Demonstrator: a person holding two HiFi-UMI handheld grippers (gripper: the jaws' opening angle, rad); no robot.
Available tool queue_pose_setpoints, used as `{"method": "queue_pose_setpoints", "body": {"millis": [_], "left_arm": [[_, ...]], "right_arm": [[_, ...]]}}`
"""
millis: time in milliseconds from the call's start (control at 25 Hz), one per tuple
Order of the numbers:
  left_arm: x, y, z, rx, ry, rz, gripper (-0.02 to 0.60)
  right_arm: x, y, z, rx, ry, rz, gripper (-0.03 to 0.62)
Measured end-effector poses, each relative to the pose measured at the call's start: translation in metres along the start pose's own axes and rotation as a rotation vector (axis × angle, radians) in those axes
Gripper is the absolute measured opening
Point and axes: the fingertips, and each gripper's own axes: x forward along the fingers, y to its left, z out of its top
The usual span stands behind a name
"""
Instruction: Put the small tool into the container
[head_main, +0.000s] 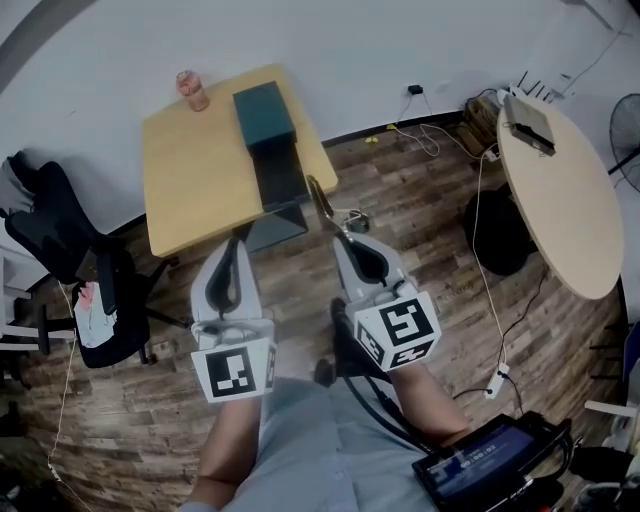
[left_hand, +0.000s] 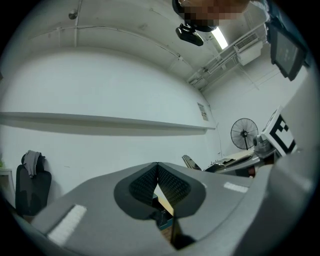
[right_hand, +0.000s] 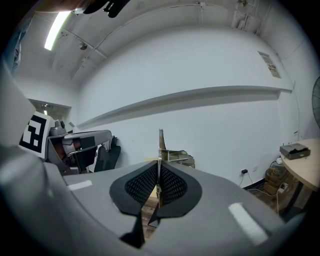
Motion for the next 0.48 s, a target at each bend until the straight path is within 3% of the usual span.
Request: {"method": "queue_pose_setpoints", "body": {"millis": [480], "left_arm": [[0.107,0.013,-0.004,0.052,0.032,0.041,0.009]], "right_arm": [[0.091,-0.068,0.022,0.042,0.009,0.064,0.005]]}}
